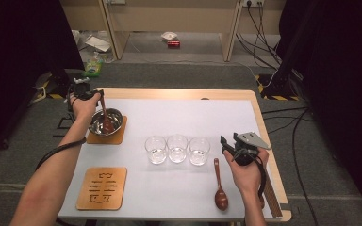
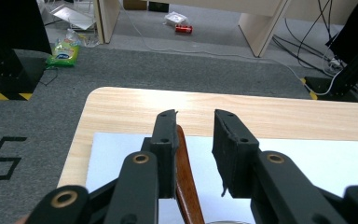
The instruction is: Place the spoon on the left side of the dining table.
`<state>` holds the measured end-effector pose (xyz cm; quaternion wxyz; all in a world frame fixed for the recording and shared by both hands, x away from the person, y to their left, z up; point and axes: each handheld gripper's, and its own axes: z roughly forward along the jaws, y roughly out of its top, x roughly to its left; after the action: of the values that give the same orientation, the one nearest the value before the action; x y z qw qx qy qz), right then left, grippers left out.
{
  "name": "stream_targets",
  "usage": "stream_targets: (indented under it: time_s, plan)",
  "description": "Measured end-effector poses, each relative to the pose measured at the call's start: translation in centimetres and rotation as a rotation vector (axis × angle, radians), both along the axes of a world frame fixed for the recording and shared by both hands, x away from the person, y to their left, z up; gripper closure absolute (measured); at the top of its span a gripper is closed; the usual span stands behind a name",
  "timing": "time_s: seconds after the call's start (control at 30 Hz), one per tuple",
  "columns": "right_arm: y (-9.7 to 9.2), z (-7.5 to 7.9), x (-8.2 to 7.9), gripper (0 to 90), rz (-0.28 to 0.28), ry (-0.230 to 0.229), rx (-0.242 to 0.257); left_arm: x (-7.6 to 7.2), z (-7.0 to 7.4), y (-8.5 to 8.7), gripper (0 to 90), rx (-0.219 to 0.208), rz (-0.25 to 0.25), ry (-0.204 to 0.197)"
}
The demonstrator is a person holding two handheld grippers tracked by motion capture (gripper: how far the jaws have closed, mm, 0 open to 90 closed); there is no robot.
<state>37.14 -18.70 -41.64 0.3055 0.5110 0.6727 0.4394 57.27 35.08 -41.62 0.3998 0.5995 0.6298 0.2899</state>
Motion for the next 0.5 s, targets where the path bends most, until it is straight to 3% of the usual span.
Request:
stream_targets:
  time_s: [0.5]
  plan:
    - [0.1,-0.2,0.0,46.7,-0.003,0.008,0.000,-2.7,1.1,0.7,56.9,-0.052,-0.020,-0.053]
